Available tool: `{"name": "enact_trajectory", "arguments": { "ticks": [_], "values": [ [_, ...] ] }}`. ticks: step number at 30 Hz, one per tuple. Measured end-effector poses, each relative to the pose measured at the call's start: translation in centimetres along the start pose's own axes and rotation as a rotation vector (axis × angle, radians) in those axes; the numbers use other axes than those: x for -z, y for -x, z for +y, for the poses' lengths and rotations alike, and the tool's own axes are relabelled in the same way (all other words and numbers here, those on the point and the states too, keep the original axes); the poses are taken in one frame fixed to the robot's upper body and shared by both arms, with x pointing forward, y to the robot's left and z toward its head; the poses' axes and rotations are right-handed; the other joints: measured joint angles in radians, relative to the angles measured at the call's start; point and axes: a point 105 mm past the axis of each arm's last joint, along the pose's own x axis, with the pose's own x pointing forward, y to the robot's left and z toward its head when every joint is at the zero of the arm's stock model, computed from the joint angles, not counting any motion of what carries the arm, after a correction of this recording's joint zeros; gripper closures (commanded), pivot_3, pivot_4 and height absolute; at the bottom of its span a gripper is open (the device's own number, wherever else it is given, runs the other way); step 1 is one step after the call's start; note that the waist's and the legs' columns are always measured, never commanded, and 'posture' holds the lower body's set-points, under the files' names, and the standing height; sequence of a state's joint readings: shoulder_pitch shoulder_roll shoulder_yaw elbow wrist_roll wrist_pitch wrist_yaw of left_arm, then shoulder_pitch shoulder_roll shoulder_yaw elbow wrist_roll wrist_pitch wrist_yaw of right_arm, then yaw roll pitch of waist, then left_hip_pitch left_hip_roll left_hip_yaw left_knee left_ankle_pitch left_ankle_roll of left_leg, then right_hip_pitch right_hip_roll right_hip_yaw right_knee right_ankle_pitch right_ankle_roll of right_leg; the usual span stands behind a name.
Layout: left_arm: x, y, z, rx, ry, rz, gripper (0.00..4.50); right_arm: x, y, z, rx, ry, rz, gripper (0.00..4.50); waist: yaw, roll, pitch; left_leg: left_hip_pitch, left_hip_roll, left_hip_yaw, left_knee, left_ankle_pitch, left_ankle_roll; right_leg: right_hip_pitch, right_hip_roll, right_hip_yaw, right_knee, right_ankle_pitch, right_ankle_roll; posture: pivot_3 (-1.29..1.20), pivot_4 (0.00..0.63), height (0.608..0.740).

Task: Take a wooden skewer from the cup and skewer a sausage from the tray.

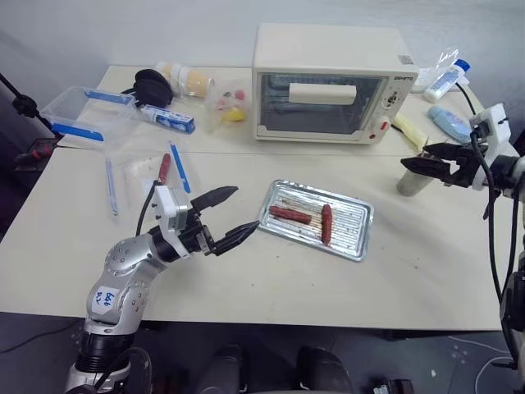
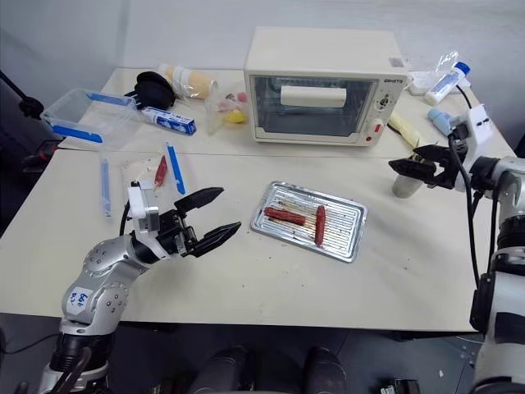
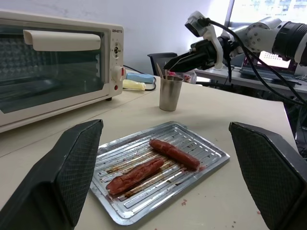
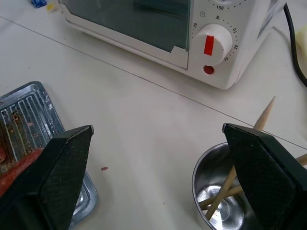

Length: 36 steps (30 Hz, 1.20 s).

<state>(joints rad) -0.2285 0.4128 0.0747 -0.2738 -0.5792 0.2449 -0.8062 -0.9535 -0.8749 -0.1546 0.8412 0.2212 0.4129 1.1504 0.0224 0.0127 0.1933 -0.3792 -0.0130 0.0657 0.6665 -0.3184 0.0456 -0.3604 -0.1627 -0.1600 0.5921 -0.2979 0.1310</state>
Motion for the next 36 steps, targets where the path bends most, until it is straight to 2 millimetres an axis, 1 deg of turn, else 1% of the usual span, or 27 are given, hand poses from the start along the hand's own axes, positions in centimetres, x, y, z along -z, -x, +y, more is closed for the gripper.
{"name": "enact_trajectory", "arguments": {
  "ticks": [6, 11, 14, 16, 19, 22, 25, 29, 36],
  "values": [
    [0.2, 0.1, 0.1, -0.004, -0.001, 0.008, 0.03, -0.8, 0.2, -0.1, 0.031, 0.049, 0.001, 0.0, -0.001, 0.0, 0.0, 0.0, 0.0, 0.0, 0.0, 0.0, 0.0, 0.0, 0.0, 0.0, 0.0, 0.0, 0.0, 0.0, 0.15, 0.74],
    [0.2, 0.1, 0.2, -0.006, -0.004, 0.011, 0.03, -1.1, 0.3, -1.3, 0.132, 0.074, 0.003, 0.0, -0.001, 0.0, 0.0, 0.0, 0.0, 0.0, 0.0, 0.0, 0.0, 0.0, 0.0, 0.0, 0.0, 0.0, 0.0, 0.0, 0.15, 0.74],
    [0.3, 0.0, 0.1, -0.006, -0.007, 0.015, 0.03, -1.1, -0.8, -1.6, 0.17, 0.081, -0.014, 0.0, -0.003, 0.0, 0.0, 0.0, 0.0, 0.0, 0.0, 0.0, 0.0, 0.0, 0.0, 0.0, 0.0, 0.0, 0.0, 0.0, 0.15, 0.74],
    [0.4, -0.1, 0.1, -0.003, -0.005, 0.016, 0.03, -0.6, -1.5, -1.7, 0.179, 0.07, -0.007, 0.0, -0.007, 0.0, 0.0, 0.0, 0.0, 0.0, 0.0, 0.0, 0.0, 0.0, 0.0, 0.0, 0.0, 0.0, 0.0, 0.0, 0.15, 0.74],
    [0.4, -0.1, 0.1, -0.006, -0.008, 0.018, 0.03, -0.1, -2.1, -1.9, 0.195, 0.053, 0.003, 0.0, -0.012, 0.0, 0.0, 0.0, 0.0, 0.0, 0.0, 0.0, 0.0, 0.0, 0.0, 0.0, 0.0, 0.0, 0.0, 0.0, 0.15, 0.74],
    [0.4, -0.1, 0.1, -0.009, -0.01, 0.019, 0.03, -0.4, -2.3, -2.2, 0.219, 0.055, 0.001, 0.0, -0.011, 0.0, 0.0, 0.0, 0.0, 0.0, 0.0, 0.0, 0.0, 0.0, 0.0, 0.0, 0.0, 0.0, 0.0, 0.0, 0.15, 0.74],
    [0.4, -0.1, 0.1, -0.01, -0.013, 0.018, 0.0, -0.4, -2.4, -2.3, 0.227, 0.055, -0.003, 0.64, -0.012, 0.0, 0.0, 0.0, 0.0, 0.0, 0.0, 0.0, 0.0, 0.0, 0.0, 0.0, 0.0, 0.0, 0.0, 0.0, 0.15, 0.74],
    [0.3, -0.1, 0.2, -0.012, -0.017, 0.016, 0.0, 0.3, -3.2, -1.8, 0.203, 0.034, 0.004, 1.92, -0.02, 0.0, 0.0, 0.0, 0.0, 0.0, 0.0, 0.0, 0.0, 0.0, 0.0, 0.0, 0.001, 0.0, 0.0, 0.0, 0.15, 0.74],
    [0.3, -0.1, 0.2, -0.018, -0.018, 0.016, 0.0, 0.1, -3.2, -1.8, 0.201, 0.049, -0.005, 4.28, -0.025, 0.0, 0.0, 0.0, 0.0, 0.0, 0.0, 0.0, 0.0, 0.0, 0.0, 0.0, 0.001, 0.0, 0.0, 0.0, 0.15, 0.74]
  ]
}}
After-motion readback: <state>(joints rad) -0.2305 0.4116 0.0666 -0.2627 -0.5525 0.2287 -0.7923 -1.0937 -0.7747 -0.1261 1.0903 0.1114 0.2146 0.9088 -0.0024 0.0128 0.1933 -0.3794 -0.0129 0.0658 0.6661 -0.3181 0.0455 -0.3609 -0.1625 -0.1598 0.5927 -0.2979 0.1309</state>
